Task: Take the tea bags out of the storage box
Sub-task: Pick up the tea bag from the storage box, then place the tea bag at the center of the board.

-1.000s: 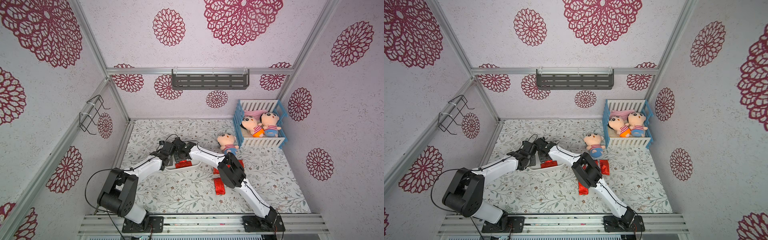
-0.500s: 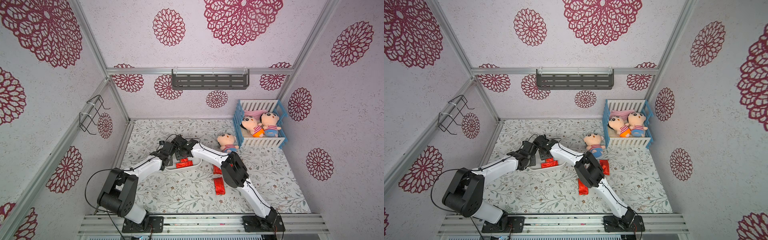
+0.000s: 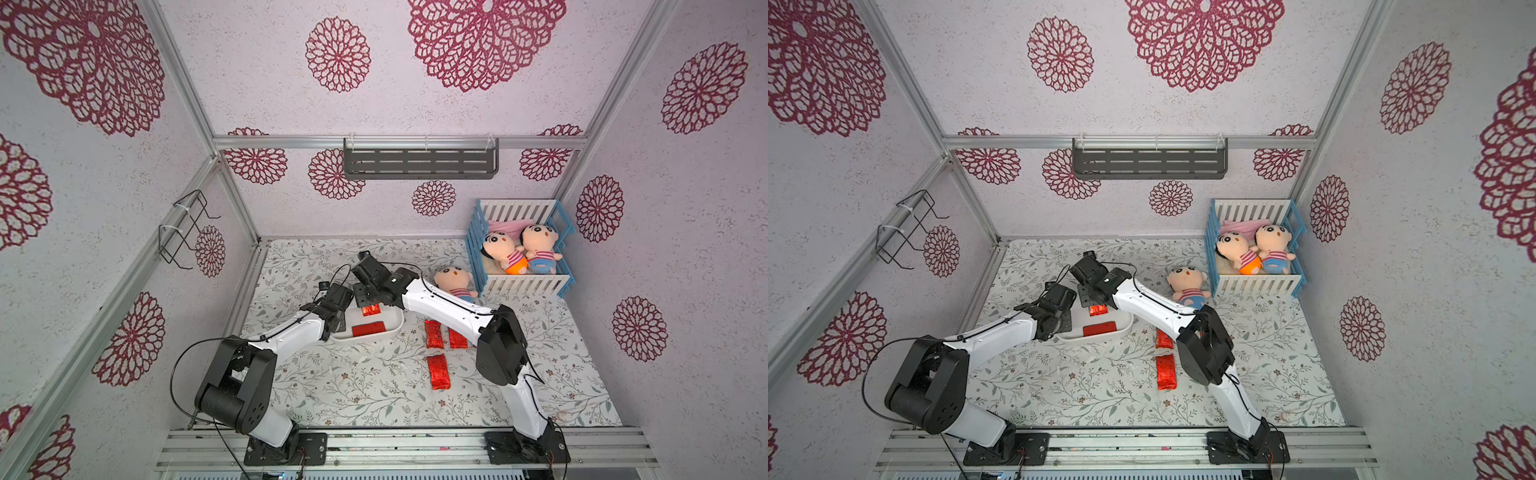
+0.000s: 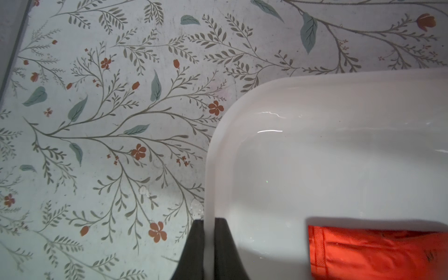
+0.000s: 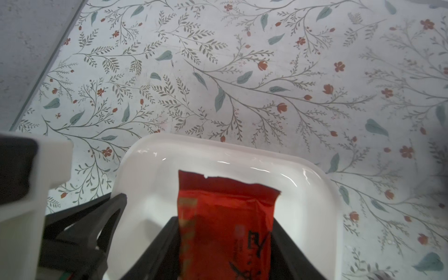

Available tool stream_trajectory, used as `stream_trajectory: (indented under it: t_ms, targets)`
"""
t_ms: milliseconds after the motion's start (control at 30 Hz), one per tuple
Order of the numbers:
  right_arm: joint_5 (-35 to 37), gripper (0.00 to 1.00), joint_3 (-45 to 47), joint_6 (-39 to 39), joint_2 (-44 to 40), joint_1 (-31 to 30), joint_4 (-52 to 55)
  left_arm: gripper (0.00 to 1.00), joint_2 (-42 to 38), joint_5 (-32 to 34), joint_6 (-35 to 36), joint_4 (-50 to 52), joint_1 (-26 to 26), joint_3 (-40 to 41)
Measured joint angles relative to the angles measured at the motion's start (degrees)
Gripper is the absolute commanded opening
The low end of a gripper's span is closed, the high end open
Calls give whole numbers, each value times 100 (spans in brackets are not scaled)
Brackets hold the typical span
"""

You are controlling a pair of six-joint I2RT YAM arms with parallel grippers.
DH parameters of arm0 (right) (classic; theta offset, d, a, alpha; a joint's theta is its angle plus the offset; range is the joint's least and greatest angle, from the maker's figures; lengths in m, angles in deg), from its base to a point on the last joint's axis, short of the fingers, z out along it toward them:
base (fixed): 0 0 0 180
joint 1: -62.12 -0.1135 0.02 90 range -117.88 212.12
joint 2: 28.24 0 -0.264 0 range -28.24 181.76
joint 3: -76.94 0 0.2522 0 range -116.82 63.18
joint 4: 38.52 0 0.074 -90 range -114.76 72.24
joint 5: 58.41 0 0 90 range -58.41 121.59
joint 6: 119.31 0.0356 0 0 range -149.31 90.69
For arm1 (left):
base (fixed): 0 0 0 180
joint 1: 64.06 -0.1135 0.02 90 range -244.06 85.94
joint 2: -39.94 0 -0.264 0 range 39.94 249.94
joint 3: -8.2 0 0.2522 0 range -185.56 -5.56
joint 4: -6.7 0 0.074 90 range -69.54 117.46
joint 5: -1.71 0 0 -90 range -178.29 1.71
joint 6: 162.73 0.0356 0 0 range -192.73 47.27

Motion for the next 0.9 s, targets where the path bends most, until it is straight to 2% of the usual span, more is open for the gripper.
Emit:
stream_trajectory:
  t_ms: [167,333,467,700,900]
  targets:
    - [-17,55,2041,17,-1506,286,-420,0,0,4,0,0,4,0]
    - [-46,54,4395,177,-3523,931,-782,0,0,13,0,-2,9,0]
    - [-59,54,5718,328,-4581,1196,-866,0,0,15,0,-2,11,0]
    - [-249,54,7425,721,-5012,1196,-892,0,0,17,0,0,13,0]
    - [-363,54,7683,824,-4885,1196,-1178,0,37,26,0,13,24,-35]
